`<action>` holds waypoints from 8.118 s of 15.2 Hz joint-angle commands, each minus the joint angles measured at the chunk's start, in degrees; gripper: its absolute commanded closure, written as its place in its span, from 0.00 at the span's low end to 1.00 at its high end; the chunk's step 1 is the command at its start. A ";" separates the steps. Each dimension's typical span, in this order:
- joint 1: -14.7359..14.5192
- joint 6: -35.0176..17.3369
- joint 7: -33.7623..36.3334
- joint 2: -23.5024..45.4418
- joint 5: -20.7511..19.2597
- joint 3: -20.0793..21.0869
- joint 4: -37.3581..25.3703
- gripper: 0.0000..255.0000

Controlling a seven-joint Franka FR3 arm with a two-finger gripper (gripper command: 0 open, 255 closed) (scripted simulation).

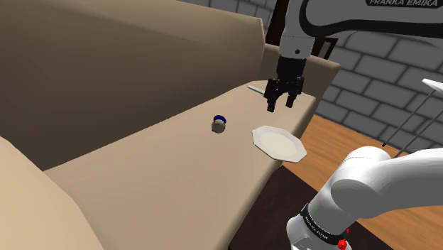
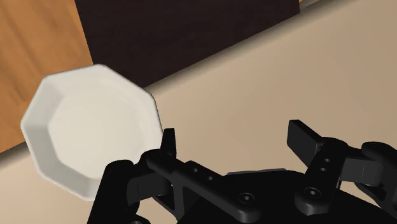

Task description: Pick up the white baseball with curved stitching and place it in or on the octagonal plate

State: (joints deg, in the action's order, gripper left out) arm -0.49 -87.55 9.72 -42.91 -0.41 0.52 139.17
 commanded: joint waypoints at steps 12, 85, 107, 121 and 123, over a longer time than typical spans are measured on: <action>0.33 -21.32 -0.65 20.35 -2.48 0.21 -1.73 0.00; 1.42 -53.33 8.57 53.57 -2.32 -0.30 -9.67 1.00; 6.78 -46.92 -2.06 35.32 -2.66 -5.64 1.84 1.00; 17.71 -46.66 -19.96 22.51 -9.51 -18.26 13.41 1.00; 18.77 -47.50 -21.78 22.51 -10.24 -19.70 14.11 1.00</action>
State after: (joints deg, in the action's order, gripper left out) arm 17.73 -134.88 -11.28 -19.79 -10.17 -18.64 152.58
